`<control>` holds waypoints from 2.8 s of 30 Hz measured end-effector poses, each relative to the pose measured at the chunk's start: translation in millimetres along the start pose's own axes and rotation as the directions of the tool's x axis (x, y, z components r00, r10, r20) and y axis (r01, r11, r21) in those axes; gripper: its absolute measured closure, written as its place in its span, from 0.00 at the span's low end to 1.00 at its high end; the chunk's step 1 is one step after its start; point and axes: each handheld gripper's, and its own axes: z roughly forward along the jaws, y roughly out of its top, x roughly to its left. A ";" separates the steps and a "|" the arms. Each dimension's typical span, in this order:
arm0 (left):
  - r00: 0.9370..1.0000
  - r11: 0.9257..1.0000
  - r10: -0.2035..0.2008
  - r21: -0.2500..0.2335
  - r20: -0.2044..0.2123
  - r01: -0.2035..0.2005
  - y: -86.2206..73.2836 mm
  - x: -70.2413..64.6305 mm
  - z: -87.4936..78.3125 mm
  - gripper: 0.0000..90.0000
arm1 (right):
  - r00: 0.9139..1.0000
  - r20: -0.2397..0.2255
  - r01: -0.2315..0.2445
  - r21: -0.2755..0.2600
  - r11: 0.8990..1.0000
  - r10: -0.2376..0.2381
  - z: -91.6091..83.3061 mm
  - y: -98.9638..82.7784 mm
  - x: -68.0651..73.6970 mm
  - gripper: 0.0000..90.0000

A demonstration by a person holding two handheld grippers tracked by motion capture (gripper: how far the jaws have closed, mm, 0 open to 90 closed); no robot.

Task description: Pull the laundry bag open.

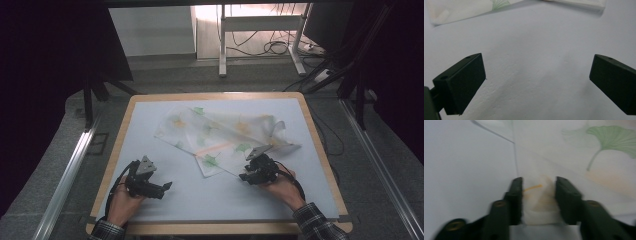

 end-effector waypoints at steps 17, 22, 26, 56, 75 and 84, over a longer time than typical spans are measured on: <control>1.000 1.000 0.028 0.006 0.008 -0.028 3.6 -5.4 2.5 0.00 | 0.998 -0.009 -0.057 -0.038 0.998 0.057 -21.7 7.4 -12.0 0.99; 0.999 0.999 0.031 0.012 0.006 -0.032 3.4 -5.6 3.6 0.00 | 0.998 -0.043 -0.053 -0.011 0.999 0.052 -10.7 -0.4 -7.7 0.57; 0.999 0.999 0.038 0.019 0.003 -0.038 3.6 -6.3 3.5 0.00 | 0.999 0.012 0.033 -0.005 0.999 -0.033 1.1 -4.9 -1.4 0.41; 0.997 0.996 0.072 0.044 -0.009 -0.072 5.8 -11.7 7.6 0.01 | 0.977 0.155 -0.124 -0.144 0.982 0.146 -58.1 60.2 -80.7 0.99; 0.996 0.995 0.086 0.054 0.001 -0.086 9.3 -16.0 10.8 0.03 | 0.916 0.279 -0.256 -0.142 0.956 0.286 -44.4 60.8 -151.3 0.70; 0.994 0.993 0.108 0.048 0.029 -0.109 20.9 -26.6 19.7 0.05 | 0.863 0.334 -0.347 -0.153 0.925 0.379 -47.3 -0.4 -179.0 0.57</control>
